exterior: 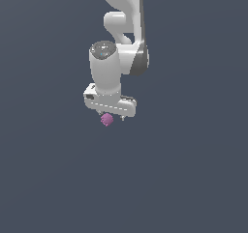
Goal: Pick up the object and move it to a goal position.
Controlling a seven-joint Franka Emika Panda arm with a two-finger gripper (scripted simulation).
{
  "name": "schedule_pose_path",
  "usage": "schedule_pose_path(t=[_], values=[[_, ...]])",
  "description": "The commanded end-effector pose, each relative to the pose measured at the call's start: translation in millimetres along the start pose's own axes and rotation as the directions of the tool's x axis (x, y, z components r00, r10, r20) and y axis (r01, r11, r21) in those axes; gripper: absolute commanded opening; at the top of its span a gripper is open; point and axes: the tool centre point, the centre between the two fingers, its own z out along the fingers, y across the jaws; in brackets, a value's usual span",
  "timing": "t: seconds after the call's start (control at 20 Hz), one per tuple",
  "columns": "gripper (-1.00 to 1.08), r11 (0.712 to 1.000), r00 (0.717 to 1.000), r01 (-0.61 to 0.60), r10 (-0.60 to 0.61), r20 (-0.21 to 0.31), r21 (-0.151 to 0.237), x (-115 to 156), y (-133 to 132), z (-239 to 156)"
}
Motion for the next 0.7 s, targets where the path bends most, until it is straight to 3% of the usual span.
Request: schedule_pose_path(t=[0.0, 0.2, 0.65], values=[[1.0, 0.998, 0.998, -0.069, 0.069, 0.005, 0.0, -6.6, 7.3, 10.7], [1.0, 0.979, 0.979, -0.202, 0.202, 0.013, -0.004, -20.1, 21.6, 30.2], [1.0, 0.905, 0.904, -0.426, 0.426, 0.022, -0.018, -46.4, 47.3, 61.4]])
